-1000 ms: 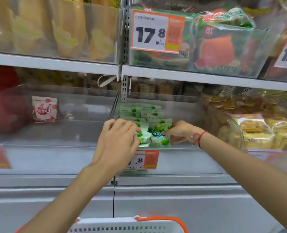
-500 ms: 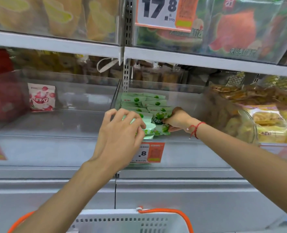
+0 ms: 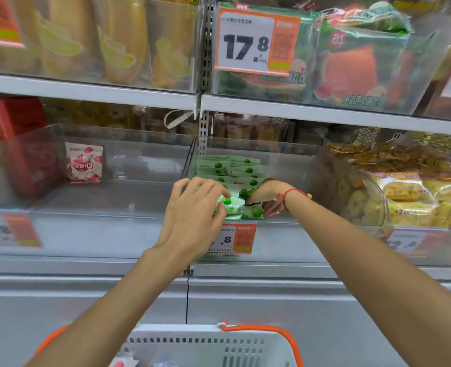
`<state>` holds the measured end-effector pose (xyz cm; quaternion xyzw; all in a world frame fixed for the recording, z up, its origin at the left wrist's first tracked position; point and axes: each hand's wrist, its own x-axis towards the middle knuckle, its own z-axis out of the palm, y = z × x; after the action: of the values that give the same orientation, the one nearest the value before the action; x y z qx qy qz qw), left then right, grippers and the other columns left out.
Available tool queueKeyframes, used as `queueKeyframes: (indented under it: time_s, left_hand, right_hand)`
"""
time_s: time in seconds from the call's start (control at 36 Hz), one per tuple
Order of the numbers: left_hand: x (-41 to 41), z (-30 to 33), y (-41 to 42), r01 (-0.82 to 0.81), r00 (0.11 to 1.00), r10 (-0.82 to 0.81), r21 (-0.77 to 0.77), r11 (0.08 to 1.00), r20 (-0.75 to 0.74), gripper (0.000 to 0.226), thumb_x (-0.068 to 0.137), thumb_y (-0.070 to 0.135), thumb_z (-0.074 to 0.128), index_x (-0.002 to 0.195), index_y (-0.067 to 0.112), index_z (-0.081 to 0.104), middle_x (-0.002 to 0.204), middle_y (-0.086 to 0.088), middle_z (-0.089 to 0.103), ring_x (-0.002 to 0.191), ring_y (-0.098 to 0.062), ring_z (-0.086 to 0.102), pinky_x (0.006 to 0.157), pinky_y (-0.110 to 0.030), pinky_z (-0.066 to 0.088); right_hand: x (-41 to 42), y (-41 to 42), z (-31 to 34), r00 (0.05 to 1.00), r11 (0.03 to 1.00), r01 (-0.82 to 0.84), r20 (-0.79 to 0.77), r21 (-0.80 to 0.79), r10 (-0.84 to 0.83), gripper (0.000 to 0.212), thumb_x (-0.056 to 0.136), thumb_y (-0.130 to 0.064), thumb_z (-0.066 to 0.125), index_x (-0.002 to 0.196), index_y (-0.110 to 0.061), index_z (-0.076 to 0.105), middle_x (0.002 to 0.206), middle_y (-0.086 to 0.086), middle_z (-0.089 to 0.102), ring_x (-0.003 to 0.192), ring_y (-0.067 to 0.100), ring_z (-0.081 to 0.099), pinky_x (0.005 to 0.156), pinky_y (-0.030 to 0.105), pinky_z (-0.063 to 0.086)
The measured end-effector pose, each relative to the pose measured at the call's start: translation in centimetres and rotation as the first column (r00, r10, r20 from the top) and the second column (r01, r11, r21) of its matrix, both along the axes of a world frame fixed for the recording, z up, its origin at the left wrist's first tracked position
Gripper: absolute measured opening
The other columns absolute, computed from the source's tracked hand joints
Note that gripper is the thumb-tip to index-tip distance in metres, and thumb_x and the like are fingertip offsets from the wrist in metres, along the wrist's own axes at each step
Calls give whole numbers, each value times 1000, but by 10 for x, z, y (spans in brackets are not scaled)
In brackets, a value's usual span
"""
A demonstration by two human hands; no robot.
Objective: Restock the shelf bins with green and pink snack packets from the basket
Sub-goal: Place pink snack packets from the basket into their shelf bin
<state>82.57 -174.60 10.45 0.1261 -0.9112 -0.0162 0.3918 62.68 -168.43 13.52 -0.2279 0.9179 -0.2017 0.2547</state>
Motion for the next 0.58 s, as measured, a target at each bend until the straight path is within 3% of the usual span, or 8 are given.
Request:
queueKeyframes:
  time_s: [0.11, 0.22, 0.28, 0.33, 0.39, 0.5, 0.58]
  left_hand:
    - [13, 2, 6, 67, 997, -67, 5, 998, -47, 27, 89, 30, 38, 102, 25, 62, 107, 13, 63, 106, -11, 51, 98, -27, 26]
    - [30, -1, 14, 88, 991, -85, 24, 996, -103, 24, 86, 26, 45, 104, 25, 61, 110, 12, 63, 107, -9, 48, 93, -22, 27]
    - [40, -4, 19, 94, 989, -88, 41, 995, -122, 25, 86, 27, 45, 104, 24, 62, 109, 11, 63, 104, -8, 48, 86, -18, 26]
    - [52, -10, 25, 100, 986, -90, 68, 993, -139, 27, 86, 29, 44, 104, 22, 62, 106, 10, 63, 100, -9, 47, 79, -17, 25]
    - [63, -21, 29, 103, 985, -86, 110, 989, -149, 25, 86, 29, 45, 102, 22, 63, 102, 11, 64, 96, -9, 48, 75, -18, 25]
    - [77, -56, 35, 87, 992, -66, 203, 975, -106, 24, 86, 30, 44, 99, 24, 63, 99, 14, 63, 93, -9, 49, 72, -20, 27]
    - [84, -84, 40, 79, 997, -71, 307, 948, -36, 23, 86, 33, 43, 98, 28, 62, 97, 19, 60, 95, -5, 51, 75, -24, 36]
  right_hand:
    - [5, 14, 10, 999, 998, -26, 39, -58, 28, 54, 89, -31, 65, 133, -3, 48, 128, 18, 55, 109, 29, 63, 94, 39, 52]
    - [10, 37, 16, 996, 987, -31, -84, -160, 18, 45, 88, -29, 66, 121, -4, 48, 130, 13, 50, 107, 29, 59, 91, 42, 53]
    - [18, 50, 19, 973, 978, -56, -229, -200, 9, 42, 87, -31, 67, 112, -6, 45, 121, 11, 52, 104, 27, 57, 90, 42, 53]
    - [29, 64, 20, 924, 955, -108, -382, -277, -6, 48, 85, -33, 69, 120, -7, 48, 115, 7, 56, 104, 24, 57, 89, 38, 50]
    - [49, 81, 19, 874, 899, -204, -486, -386, -10, 40, 84, -28, 70, 119, -14, 56, 100, 1, 62, 91, 16, 59, 82, 29, 47]
    - [95, 111, 8, 839, 756, -382, -543, -532, 43, 12, 81, -16, 72, 90, -22, 66, 75, -2, 65, 66, 10, 57, 67, 21, 47]
    - [122, 121, -17, 852, 730, -441, -500, -522, 157, 17, 80, -10, 71, 79, -26, 65, 67, -4, 63, 61, 11, 56, 64, 20, 46]
